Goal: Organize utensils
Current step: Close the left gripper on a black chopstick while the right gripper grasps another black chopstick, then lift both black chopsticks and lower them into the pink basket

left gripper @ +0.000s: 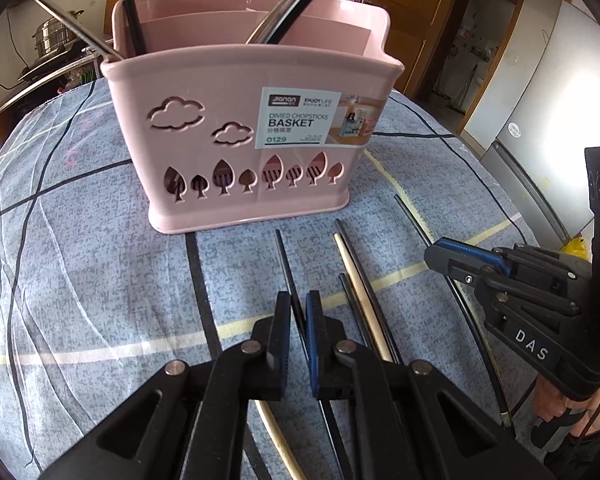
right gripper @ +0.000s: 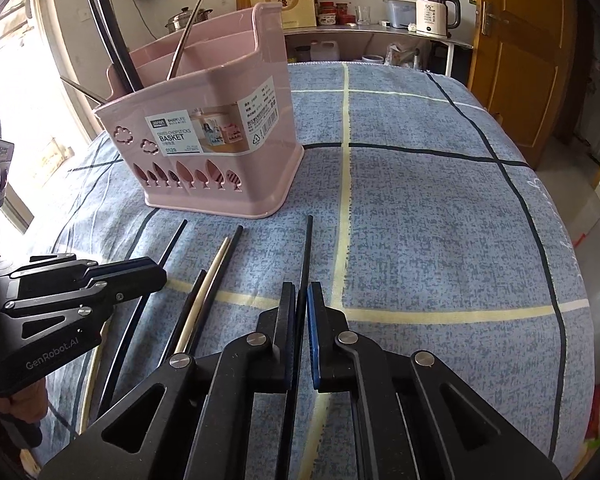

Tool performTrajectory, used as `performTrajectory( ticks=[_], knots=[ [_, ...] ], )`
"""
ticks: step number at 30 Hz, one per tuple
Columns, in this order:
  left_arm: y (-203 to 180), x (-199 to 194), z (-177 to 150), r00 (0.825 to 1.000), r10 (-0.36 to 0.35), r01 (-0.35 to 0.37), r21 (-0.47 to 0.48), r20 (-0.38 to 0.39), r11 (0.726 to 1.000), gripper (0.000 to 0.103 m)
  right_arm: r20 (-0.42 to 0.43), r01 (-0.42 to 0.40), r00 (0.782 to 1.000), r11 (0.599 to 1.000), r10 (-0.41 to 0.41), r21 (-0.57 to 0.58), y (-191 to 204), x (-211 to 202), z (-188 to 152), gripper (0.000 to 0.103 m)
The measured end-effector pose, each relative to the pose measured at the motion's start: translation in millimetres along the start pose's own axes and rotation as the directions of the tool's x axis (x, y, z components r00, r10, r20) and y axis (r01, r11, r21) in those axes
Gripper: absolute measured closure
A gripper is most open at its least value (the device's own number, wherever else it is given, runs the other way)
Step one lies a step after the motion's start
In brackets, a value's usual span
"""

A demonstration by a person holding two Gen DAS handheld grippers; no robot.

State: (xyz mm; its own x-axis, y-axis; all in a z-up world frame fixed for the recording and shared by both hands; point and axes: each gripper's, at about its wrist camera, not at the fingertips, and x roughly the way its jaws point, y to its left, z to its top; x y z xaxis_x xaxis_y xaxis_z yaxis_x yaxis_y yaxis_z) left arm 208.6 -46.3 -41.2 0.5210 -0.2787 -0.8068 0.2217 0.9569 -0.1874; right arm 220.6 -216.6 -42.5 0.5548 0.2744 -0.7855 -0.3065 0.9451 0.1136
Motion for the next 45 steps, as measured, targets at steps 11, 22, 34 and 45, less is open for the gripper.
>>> performTrajectory(
  ticks=[11, 22, 34, 45],
  knots=[
    [-5.2, -73.1, 19.5, 0.986, -0.058, 0.054, 0.024, 0.155, 0.998, 0.097, 0.163, -0.050, 0.985, 0.998, 0.054, -0.024, 11.8, -61.3, 11.4, 0.098],
    [-6.3, -135.5, 38.4, 0.955, -0.067, 0.051, 0.065, 0.290, 0.997, 0.098, 0.299, -0.057, 0.952, 0.997, 0.071, -0.055, 20.3, -112.7, 29.6, 0.098],
    [-4.5, -156.4, 43.5, 0.941, -0.067, 0.041, 0.083, 0.331, 0.996, 0.098, 0.359, -0.049, 0.931, 0.996, 0.072, -0.074, 23.5, -137.3, 36.2, 0.098],
    [-3.8, -166.6, 48.3, 0.940, -0.069, 0.039, 0.096, 0.334, 0.995, 0.098, 0.378, -0.059, 0.921, 0.993, 0.093, -0.101, 31.1, -148.7, 39.2, 0.098]
  ],
)
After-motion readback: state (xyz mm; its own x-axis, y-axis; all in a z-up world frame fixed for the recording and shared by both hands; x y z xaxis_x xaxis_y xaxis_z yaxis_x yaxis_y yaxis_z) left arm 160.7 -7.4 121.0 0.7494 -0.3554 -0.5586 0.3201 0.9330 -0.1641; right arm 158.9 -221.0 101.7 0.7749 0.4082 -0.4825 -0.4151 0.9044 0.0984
